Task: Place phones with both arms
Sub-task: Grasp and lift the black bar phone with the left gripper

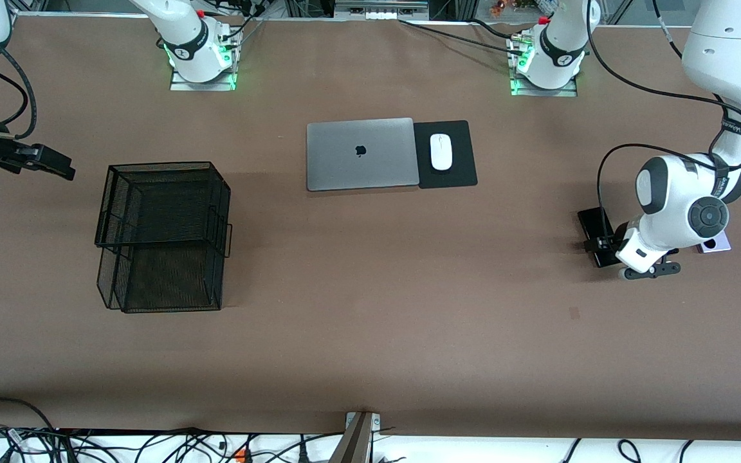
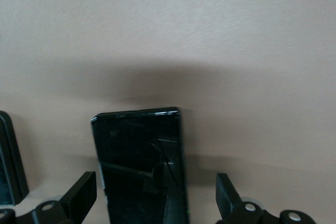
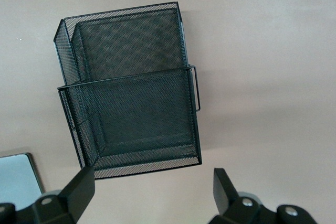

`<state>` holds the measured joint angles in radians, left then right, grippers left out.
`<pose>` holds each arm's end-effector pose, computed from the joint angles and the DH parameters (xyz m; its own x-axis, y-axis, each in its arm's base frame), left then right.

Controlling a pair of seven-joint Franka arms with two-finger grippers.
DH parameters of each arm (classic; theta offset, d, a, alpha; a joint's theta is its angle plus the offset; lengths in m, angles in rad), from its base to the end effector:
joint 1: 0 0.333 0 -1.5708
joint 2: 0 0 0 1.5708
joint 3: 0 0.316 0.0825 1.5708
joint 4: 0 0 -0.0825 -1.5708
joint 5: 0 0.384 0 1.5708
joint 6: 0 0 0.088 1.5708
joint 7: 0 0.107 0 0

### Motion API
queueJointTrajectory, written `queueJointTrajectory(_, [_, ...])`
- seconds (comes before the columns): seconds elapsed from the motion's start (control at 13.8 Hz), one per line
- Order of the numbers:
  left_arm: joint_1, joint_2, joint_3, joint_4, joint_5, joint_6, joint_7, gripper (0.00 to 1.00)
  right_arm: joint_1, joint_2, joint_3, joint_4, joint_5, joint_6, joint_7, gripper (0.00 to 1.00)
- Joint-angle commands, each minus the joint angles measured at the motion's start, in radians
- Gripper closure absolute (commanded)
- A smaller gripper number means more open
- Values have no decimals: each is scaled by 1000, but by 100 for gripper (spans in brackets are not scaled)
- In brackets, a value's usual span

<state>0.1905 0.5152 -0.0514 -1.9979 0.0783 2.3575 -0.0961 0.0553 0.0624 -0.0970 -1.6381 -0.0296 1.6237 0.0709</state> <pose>0.5846 0.0831 0.1862 0.9720 0.1798 -0.1515 0.1764 -0.9837 -0.0355 0.5724 -0.0254 0.5622 0.9911 -0.1109 -0.0738 -0.1081 -0.9933 0.0407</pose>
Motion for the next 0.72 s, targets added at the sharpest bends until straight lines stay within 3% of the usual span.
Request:
queueJointTrajectory(0.0, [23, 6, -7, -15, 3, 9, -10, 0, 5, 0, -3, 3, -1, 4, -10, 0])
queueJointTrajectory(0.36, [24, 25, -8, -27, -45, 9, -13, 0, 5, 0, -3, 1, -1, 4, -10, 0])
queueJointTrajectory(0.43, [24, 26, -8, -27, -52, 6, -14, 11, 5, 0, -3, 1, -1, 4, -10, 0])
queueJointTrajectory(0.58, [24, 23, -10, -27, -54, -1, -7, 54, 5, 0, -4, 1, 0, 4, -10, 0])
queueJointTrajectory(0.65, [24, 20, -11, -21, -54, -15, -8, 65, 5, 0, -3, 1, 0, 4, -10, 0])
